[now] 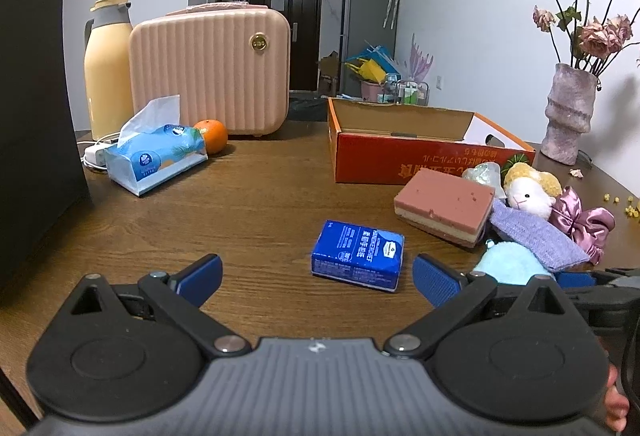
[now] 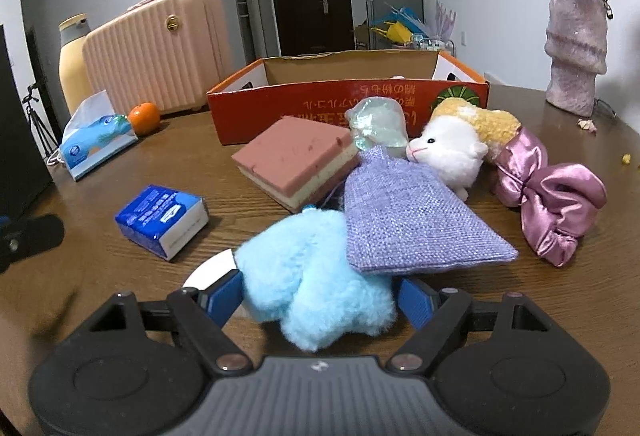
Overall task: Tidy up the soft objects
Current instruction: 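Close the right gripper on the light blue fluffy plush, then lift the blue plush with the right gripper while the left grasps the triangular sponge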
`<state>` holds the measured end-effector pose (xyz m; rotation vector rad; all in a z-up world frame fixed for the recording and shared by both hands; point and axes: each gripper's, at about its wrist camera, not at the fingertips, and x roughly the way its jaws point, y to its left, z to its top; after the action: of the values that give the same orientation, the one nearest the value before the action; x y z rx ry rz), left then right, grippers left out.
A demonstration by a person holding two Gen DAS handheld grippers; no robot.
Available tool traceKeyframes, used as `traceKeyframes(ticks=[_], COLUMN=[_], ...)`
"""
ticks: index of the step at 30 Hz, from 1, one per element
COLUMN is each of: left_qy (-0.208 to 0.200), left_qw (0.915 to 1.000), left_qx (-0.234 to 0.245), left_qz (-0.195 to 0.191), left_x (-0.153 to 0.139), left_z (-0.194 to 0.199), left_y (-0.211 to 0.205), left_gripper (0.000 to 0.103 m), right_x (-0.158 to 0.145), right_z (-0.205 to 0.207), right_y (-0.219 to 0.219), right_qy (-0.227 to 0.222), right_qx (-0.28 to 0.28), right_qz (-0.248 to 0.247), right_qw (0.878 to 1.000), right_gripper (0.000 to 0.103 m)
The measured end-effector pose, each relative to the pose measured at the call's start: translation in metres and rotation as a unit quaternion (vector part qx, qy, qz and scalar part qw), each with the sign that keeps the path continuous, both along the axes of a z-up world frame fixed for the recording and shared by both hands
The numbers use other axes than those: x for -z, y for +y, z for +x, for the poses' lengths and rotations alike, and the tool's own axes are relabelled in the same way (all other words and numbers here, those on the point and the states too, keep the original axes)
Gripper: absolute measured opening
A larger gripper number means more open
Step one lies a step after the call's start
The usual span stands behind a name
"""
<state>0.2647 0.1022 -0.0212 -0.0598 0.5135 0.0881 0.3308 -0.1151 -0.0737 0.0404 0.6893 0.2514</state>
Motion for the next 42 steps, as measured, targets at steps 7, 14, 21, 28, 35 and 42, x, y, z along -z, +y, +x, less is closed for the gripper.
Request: traceKeyframes(ticks=[7, 14, 21, 28, 35, 42], left_qy=[0.008, 0.014, 0.017, 0.016, 0.022, 0.028], left_qw=[1.0, 0.9999, 0.9997, 0.9995, 0.9995, 0.9994], left_qx=[-0.002, -0.008, -0.017, -0.021, -0.014, 0.003], left_qz=[0.001, 0.004, 0.008, 0.015, 0.018, 0.022], left_x=[0.003, 0.005, 0.007, 0.009, 0.011, 0.014], left_z=[0.002, 0.005, 0.006, 0.008, 0.011, 0.016], left_y=[-0.001, -0.001, -0.002, -0.005, -0.017, -0.039], left_gripper=[0.103, 0.103, 0.103, 0.103, 0.103, 0.103], right_x=[0.002, 0.001, -0.006, -0.02, -0.036, -0.055], right_z=[0.006, 0.003, -0.004, -0.016, -0.027, -0.035], right_y=[0.004, 0.001, 0.0, -0.001, -0.007, -0.028], right_qy=[-0.007, -0.014, -0.035, -0.069, -0.098, -0.136], right_qx=[-0.01, -0.022, -0.033, -0.049, -0.059, -0.048], right_qz=[0.002, 0.019, 0.032, 0.042, 0.052, 0.055], right_qw=[1.0, 0.999, 0.998, 0.995, 0.992, 0.988], right_gripper=[0.073, 0.066, 0.066, 0.066, 0.066, 0.066])
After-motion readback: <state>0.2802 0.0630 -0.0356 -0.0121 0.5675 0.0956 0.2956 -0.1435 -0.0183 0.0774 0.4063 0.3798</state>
